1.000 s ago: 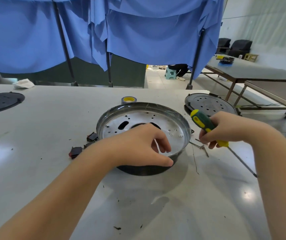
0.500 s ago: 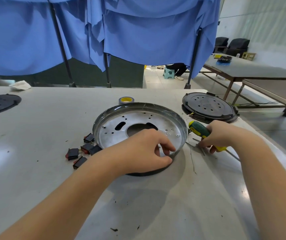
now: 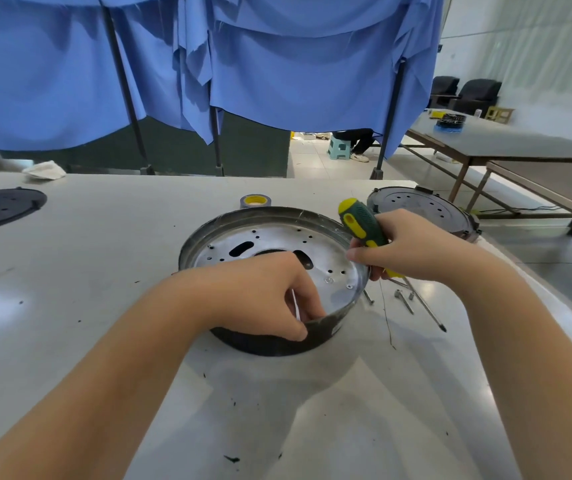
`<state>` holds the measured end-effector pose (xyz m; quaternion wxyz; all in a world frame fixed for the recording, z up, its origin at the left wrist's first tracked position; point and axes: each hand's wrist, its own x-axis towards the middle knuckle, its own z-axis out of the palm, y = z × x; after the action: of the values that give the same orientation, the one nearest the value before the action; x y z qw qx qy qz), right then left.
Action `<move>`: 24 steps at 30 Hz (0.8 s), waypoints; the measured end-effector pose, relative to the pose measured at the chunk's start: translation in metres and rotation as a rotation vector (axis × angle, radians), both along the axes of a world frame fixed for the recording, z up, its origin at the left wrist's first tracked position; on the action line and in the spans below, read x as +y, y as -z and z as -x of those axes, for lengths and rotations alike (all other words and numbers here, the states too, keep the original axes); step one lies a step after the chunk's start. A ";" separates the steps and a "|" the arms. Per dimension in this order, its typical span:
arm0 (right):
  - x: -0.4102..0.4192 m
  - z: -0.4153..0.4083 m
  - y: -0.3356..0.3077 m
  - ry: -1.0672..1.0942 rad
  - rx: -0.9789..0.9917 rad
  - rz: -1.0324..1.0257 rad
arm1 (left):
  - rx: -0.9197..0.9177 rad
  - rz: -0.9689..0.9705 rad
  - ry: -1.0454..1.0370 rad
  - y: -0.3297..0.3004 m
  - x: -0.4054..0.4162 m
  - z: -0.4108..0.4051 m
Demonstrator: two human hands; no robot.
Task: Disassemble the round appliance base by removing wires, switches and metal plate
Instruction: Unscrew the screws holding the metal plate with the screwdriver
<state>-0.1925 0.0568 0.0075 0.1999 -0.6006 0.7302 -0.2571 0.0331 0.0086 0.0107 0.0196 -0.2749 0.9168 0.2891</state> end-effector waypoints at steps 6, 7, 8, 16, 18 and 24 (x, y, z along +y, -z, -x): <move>0.003 -0.014 -0.003 -0.064 0.017 -0.112 | -0.133 -0.028 0.027 -0.014 -0.004 -0.015; 0.003 -0.015 -0.004 -0.071 0.012 -0.134 | -0.160 -0.035 0.029 -0.016 -0.005 -0.018; 0.005 -0.017 -0.006 -0.079 0.007 -0.160 | -0.186 -0.046 0.033 -0.018 -0.006 -0.021; 0.016 -0.031 -0.018 -0.162 -0.014 -0.360 | -0.174 -0.087 0.106 -0.020 0.005 -0.011; 0.018 -0.034 -0.022 -0.173 -0.022 -0.368 | -0.143 -0.096 0.113 -0.014 0.009 -0.002; 0.030 -0.039 -0.046 -0.160 -0.218 0.026 | -0.091 -0.053 0.105 -0.004 0.009 0.001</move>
<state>-0.1534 0.0863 0.0532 0.2902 -0.6280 0.6506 -0.3134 0.0321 0.0176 0.0146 0.0837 -0.2386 0.9202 0.2988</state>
